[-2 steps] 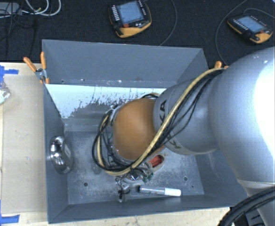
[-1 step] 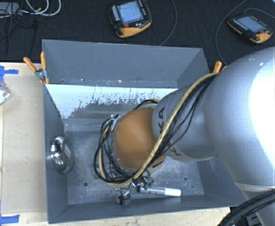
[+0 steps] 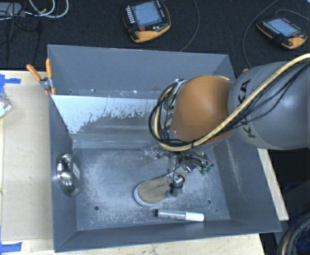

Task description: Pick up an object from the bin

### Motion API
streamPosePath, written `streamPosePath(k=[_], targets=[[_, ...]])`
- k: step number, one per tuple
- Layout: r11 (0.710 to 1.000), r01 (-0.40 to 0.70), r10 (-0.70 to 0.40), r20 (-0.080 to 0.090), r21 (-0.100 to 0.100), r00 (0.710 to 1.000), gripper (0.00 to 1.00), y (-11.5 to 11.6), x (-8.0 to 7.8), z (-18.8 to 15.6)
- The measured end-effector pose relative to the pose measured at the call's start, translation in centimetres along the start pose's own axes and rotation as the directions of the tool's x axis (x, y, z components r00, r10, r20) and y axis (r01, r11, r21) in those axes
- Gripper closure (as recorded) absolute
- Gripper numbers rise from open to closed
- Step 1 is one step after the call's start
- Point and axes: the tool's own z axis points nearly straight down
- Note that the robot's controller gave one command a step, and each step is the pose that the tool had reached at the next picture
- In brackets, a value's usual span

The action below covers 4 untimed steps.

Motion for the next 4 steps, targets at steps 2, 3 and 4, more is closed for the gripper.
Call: streamPosePath(k=[2, 3, 4], targets=[[0.979, 0.205, -0.205, -0.007, -0.005, 0.979, 0.0, -3.7, 1.8, 8.6], [0.979, 0.202, -0.202, -0.007, -0.006, 0.979, 1.0, -3.7, 1.8, 8.6], [0.91, 0.415, -0.415, 0.0, -0.007, 0.91, 1.0, -0.9, -7.8, 7.5]])
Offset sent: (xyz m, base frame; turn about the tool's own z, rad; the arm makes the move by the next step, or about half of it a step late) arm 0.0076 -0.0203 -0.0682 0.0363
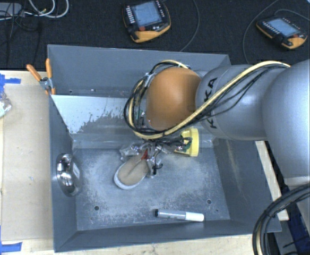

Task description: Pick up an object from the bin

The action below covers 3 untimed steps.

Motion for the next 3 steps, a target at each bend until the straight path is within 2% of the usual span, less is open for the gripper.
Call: streamPosePath(k=[1, 2, 3], targets=[[0.939, 0.343, -0.343, 0.003, -0.002, 0.939, 1.0, 7.2, -7.4, 0.0], [0.852, 0.524, -0.524, 0.004, -0.005, 0.852, 1.0, 10.6, -6.7, -1.9], [0.691, 0.723, -0.723, 0.005, -0.009, 0.691, 1.0, 11.5, -5.9, 0.7]])
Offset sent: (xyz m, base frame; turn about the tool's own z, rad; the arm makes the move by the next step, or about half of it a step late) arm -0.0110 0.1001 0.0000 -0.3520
